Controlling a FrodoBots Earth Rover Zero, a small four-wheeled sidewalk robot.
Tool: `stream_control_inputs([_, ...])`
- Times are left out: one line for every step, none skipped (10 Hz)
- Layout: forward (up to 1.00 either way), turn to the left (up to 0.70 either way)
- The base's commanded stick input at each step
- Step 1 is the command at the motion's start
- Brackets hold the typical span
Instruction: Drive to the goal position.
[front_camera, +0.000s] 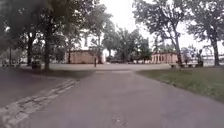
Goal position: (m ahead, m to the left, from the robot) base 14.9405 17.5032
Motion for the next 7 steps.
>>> stream_control_inputs([0.60,0.00])
stream_control_inputs([0.60,0.00])
stream_control_inputs([0.60,0.00])
stream_control_inputs([0.60,0.00])
stream_control_inputs([0.60,0.00])
stream_control_inputs([0.60,0.00])
stream_control_inputs([0.60,0.00])
